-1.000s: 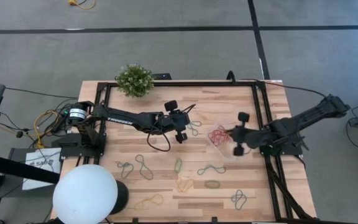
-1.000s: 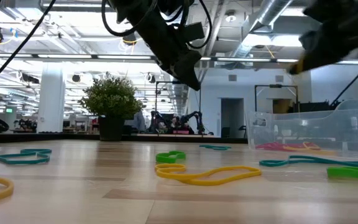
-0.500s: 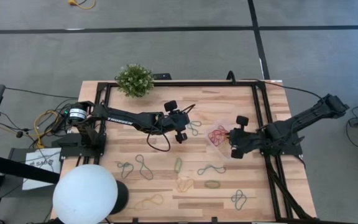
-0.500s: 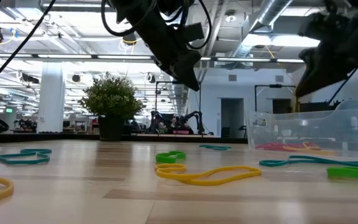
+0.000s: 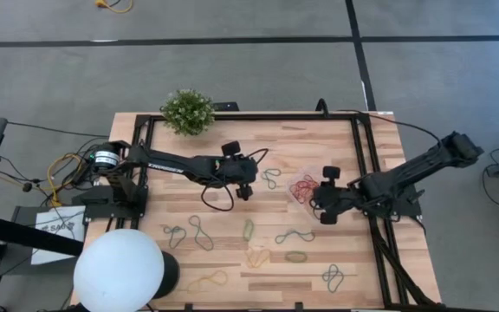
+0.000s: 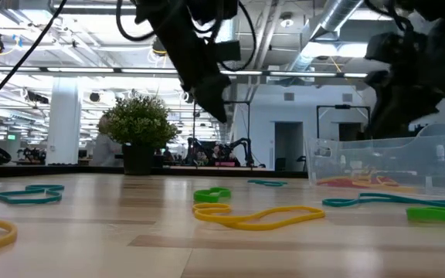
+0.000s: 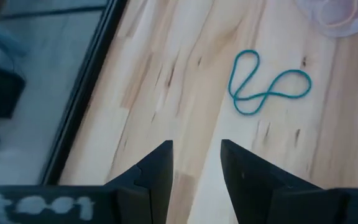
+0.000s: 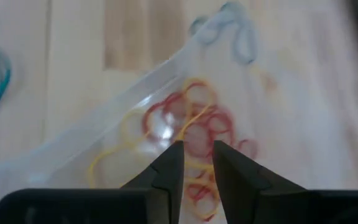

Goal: Pick and place items into bin
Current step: Put the yellow rubber band into the transparent bin

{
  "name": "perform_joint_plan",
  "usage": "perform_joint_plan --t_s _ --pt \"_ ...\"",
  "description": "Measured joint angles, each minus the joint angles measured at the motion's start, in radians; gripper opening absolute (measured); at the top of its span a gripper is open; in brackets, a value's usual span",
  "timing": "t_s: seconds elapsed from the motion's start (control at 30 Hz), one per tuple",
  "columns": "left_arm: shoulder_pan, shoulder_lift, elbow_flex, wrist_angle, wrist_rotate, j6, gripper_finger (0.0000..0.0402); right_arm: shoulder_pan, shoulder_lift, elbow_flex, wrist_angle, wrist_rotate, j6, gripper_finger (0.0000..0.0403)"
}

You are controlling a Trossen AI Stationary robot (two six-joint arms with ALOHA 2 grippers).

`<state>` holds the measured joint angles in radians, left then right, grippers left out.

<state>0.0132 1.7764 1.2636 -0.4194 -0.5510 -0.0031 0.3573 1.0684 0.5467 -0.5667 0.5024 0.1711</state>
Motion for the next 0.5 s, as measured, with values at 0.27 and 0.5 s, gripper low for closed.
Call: perform_joint_plan --t_s 0.27,0.5 --pt "-0.002 -0.151 0.000 -0.200 0.248 -0.200 0.0126 0.000 -0.097 0.015 0.106 0.133 -0.092 0.0081" --pt "-0.057 -0.229 -0.023 -0.239 0.299 -0.252 0.0126 0.029 -0.156 -0.001 0.168 0.054 -0.102 0.0081"
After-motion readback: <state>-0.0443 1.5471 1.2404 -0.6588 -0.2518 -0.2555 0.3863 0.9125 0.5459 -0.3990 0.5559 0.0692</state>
